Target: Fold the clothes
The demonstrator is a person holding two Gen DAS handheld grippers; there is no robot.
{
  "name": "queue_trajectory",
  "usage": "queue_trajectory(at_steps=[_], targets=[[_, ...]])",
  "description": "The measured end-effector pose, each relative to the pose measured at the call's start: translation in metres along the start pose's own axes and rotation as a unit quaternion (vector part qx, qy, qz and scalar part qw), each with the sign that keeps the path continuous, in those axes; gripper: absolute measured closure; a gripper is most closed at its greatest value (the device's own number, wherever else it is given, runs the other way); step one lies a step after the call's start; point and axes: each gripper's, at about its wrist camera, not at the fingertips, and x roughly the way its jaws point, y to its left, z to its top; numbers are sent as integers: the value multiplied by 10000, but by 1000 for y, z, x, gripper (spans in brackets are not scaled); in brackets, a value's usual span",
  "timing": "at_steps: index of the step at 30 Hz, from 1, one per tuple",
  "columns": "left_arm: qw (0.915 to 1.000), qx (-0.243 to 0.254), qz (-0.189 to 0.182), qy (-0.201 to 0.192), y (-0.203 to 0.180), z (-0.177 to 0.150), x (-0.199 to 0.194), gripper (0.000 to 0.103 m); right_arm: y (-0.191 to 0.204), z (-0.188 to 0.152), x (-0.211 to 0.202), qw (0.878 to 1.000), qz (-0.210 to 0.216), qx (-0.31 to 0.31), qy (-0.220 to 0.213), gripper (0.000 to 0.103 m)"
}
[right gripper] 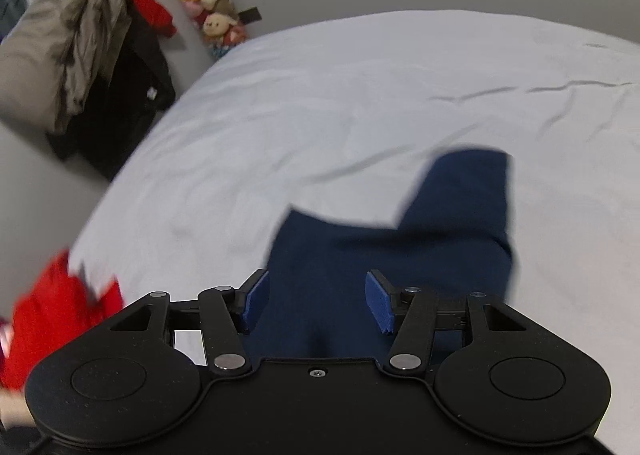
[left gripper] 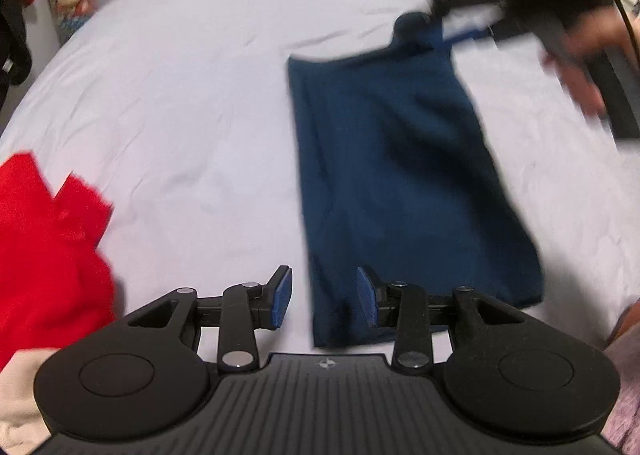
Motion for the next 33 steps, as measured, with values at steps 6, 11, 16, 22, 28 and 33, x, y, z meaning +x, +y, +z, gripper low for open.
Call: queue_trajectory(at_steps=[6, 11, 16, 22, 28, 33], targets=[[9999, 96, -119, 79, -16, 4, 25, 88, -12, -80, -40, 9991, -258, -279, 208, 69], [9987, 468, 14, 192, -28, -5, 39, 88, -8, -133, -52, 9988, -161, -425, 180, 77], [9972, 603, 211, 399, -30, -15, 49, 88, -6, -176, -37, 9987, -253, -363, 263, 77], [9966, 495, 285, 592, -15, -26, 56, 88, -11, -198, -20, 9981, -304, -313, 440, 79], [9962, 489, 321, 646, -7, -31, 52, 89, -17, -205, -21, 9980, -246, -243, 530, 81], [9942, 646, 473, 720, -10, -35, 51, 89, -15, -211, -24, 9976, -283, -317, 550, 81]])
